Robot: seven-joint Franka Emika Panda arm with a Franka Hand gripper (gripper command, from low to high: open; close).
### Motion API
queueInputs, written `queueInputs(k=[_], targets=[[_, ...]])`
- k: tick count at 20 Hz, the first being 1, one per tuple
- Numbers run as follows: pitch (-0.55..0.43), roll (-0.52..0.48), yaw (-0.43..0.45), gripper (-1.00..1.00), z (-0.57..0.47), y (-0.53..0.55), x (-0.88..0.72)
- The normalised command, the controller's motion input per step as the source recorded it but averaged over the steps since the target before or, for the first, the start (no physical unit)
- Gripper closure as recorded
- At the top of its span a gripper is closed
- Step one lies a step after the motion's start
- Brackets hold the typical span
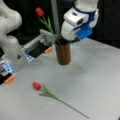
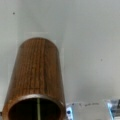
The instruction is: Flower insertion into a vase
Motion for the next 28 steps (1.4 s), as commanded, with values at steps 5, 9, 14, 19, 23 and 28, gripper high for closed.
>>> queueInputs(k=[5,9,14,19,23,28], targets=[[-0.523,0.101,0.244,-1.00,0.04,-0.66,-0.43],[-0.264,0.106,0.179,-1.00,0.11,-0.68,-0.36],[-0.182,0.063,0.105,-1.00,-0.12,-0.60,-0.09],[-0.123,-0.010,0.109,-1.00,-0.23,-0.61,0.06],[-0.057,-0.054,0.108,-1.00,-0.24,-0.43,0.11],[0.026,-0.096,0.049,-1.00,-0.20,-0.21,0.08]])
